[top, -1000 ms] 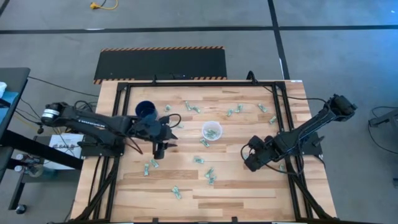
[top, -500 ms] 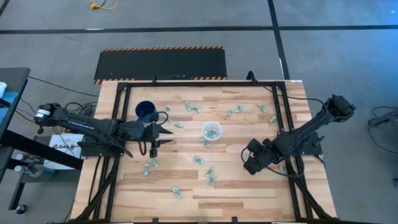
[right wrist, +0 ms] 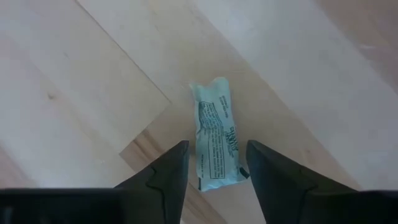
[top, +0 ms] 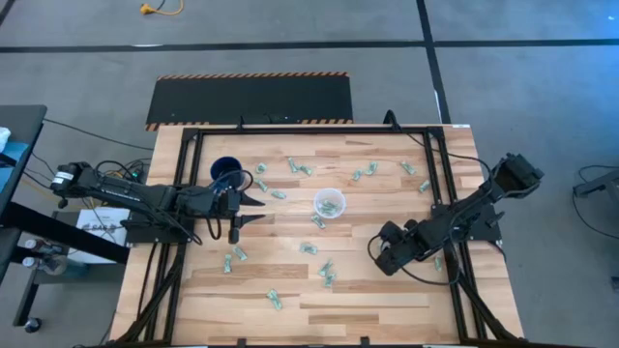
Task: Pick and place items into bin
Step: Put the gray stevia packet into the transparent bin
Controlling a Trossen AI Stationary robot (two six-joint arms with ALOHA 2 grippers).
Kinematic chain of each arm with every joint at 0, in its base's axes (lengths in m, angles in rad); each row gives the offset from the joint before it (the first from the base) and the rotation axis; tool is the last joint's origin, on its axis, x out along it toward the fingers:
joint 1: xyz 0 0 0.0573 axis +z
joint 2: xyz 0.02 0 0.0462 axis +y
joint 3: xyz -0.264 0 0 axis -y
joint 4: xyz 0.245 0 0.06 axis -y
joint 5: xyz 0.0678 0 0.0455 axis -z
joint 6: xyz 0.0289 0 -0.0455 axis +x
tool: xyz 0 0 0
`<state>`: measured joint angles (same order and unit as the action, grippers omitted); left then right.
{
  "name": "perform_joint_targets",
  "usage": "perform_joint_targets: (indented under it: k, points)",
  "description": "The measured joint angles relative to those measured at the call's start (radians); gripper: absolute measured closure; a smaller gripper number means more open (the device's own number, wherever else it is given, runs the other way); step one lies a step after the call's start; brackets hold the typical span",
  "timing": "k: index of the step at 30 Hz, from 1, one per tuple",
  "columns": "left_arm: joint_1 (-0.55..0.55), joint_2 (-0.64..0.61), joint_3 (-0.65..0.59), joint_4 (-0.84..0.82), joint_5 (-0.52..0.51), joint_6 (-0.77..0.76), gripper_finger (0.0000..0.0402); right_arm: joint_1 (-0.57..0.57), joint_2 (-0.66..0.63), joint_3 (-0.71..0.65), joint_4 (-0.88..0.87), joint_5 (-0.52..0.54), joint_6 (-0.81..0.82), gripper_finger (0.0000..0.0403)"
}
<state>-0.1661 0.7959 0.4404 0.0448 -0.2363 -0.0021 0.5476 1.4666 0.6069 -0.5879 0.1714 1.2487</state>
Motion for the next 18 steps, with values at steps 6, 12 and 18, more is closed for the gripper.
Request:
perform_joint_targets:
  k: [6,12,18]
  points:
    - [0.0,0.0,0.0,0.009,0.0,-0.009,0.0265,0.002,0.006,0.033,-0.022,0.025,-0.059,0.0298]
    - [0.0,0.0,0.0,0.015,0.0,-0.02,0.0265,-0.019,0.008,0.044,-0.002,0.063,-0.115,0.0365]
    - [0.0,0.0,0.0,0.016,0.0,-0.021,0.0265,-0.053,0.008,0.082,-0.004,0.063,-0.213,0.0394]
